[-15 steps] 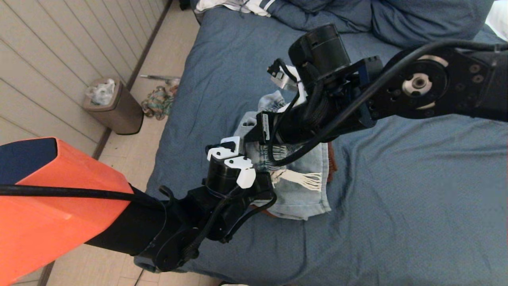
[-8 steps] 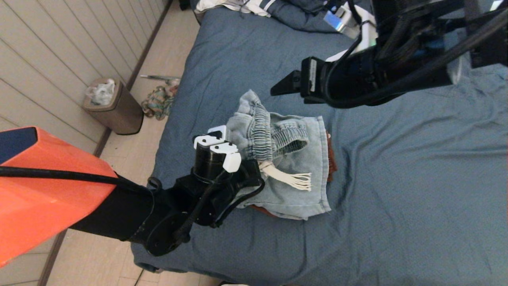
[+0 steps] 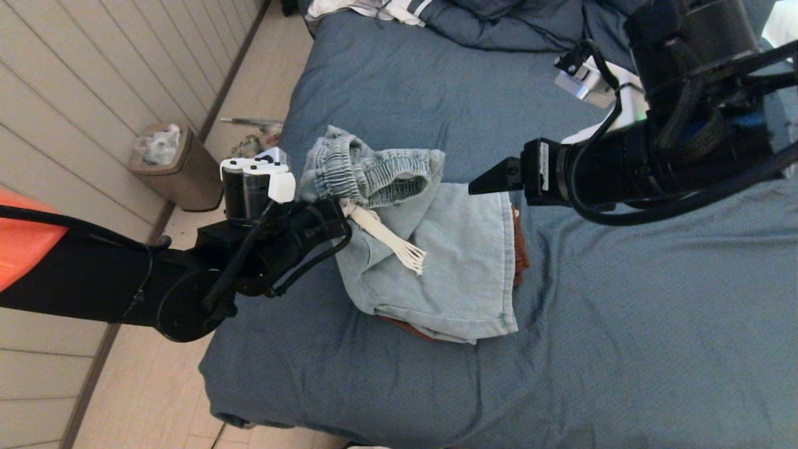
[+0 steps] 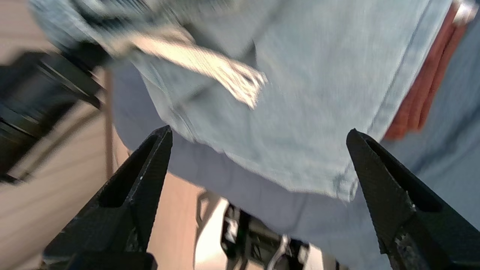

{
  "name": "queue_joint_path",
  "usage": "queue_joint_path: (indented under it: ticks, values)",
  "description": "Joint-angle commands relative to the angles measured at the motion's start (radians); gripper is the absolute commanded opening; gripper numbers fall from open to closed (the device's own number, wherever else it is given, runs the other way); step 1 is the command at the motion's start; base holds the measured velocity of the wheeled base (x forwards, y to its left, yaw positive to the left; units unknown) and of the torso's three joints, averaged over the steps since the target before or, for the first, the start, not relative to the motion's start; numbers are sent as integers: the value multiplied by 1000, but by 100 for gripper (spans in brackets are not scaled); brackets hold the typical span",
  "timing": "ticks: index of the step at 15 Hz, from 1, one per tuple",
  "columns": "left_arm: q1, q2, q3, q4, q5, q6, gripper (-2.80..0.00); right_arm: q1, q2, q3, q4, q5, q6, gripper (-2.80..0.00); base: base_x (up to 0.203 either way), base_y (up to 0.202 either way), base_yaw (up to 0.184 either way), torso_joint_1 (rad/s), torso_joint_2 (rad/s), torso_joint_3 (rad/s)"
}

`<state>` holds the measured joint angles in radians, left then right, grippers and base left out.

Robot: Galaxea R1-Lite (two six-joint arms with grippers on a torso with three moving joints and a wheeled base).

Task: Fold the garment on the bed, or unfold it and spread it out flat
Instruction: Unford the blue shorts

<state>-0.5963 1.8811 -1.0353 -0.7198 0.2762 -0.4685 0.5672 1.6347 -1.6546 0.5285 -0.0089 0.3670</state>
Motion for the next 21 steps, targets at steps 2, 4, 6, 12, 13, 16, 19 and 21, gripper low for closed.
queue_joint_path:
  ticks: [2, 4, 6, 12, 13, 16, 19, 21]
  values:
    - [22, -5, 59, -7, 3, -50, -280, 2, 16, 83, 4, -4, -7, 0, 0, 0, 0, 0, 0, 0]
    - [23, -1, 108, -9, 2, -88, -280, 1, 35, 140, 2, -10, -28, -280, 0, 0, 0, 0, 0, 0]
    - [23, -13, 150, -12, 1, -112, -280, 3, 40, 153, 2, -5, -64, -280, 0, 0, 0, 0, 0, 0]
    - [39, -31, 192, -11, 24, -140, -280, 24, 72, 182, 2, -9, -65, -280, 0, 0, 0, 0, 0, 0]
    - [42, -29, 220, -12, 28, -141, -280, 32, 80, 182, 3, -11, -65, -280, 0, 0, 0, 0, 0, 0]
    - [45, -25, 315, -24, 29, -145, -280, 46, 104, 176, 2, -13, -65, -280, 0, 0, 0, 0, 0, 0]
    - [47, -21, 382, -108, 33, -139, -280, 60, 124, 179, 2, -13, -62, -280, 0, 0, 0, 0, 0, 0]
    - [47, -9, 408, -120, 37, -139, -280, 63, 130, 180, 2, -14, -62, -280, 0, 0, 0, 0, 0, 0]
